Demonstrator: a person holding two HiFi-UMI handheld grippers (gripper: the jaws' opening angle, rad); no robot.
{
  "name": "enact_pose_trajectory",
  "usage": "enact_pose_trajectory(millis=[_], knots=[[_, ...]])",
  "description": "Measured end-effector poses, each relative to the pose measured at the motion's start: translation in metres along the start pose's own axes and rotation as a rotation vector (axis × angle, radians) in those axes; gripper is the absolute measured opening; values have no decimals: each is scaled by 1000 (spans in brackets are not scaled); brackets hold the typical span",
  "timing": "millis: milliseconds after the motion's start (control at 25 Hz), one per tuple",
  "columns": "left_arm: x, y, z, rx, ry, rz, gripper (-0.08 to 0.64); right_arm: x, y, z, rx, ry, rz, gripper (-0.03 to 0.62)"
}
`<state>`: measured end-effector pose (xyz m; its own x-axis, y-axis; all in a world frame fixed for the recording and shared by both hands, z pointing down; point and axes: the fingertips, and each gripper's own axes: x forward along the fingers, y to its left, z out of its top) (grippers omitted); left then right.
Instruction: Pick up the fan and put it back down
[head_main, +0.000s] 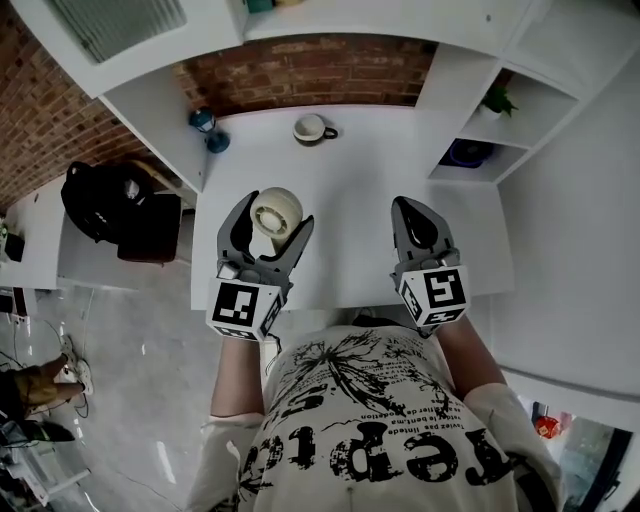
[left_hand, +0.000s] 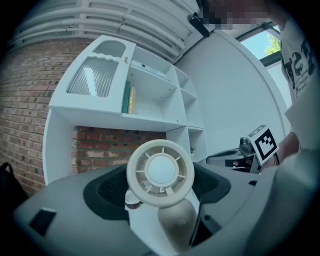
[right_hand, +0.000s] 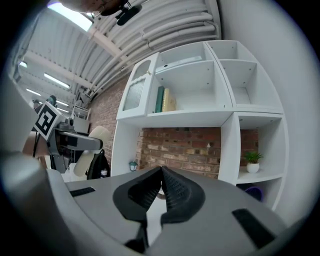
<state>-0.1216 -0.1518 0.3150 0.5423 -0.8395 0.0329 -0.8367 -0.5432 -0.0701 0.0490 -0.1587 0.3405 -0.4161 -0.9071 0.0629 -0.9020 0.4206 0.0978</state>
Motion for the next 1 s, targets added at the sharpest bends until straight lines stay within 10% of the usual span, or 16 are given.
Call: enact_pose_trajectory(millis=[560, 1000], knots=[[14, 4, -10, -6, 43, 14, 385, -3, -11, 0, 2, -1, -23, 15], [73, -2, -95, -7, 344, 8, 385, 23, -38, -42, 44, 94, -14, 15]])
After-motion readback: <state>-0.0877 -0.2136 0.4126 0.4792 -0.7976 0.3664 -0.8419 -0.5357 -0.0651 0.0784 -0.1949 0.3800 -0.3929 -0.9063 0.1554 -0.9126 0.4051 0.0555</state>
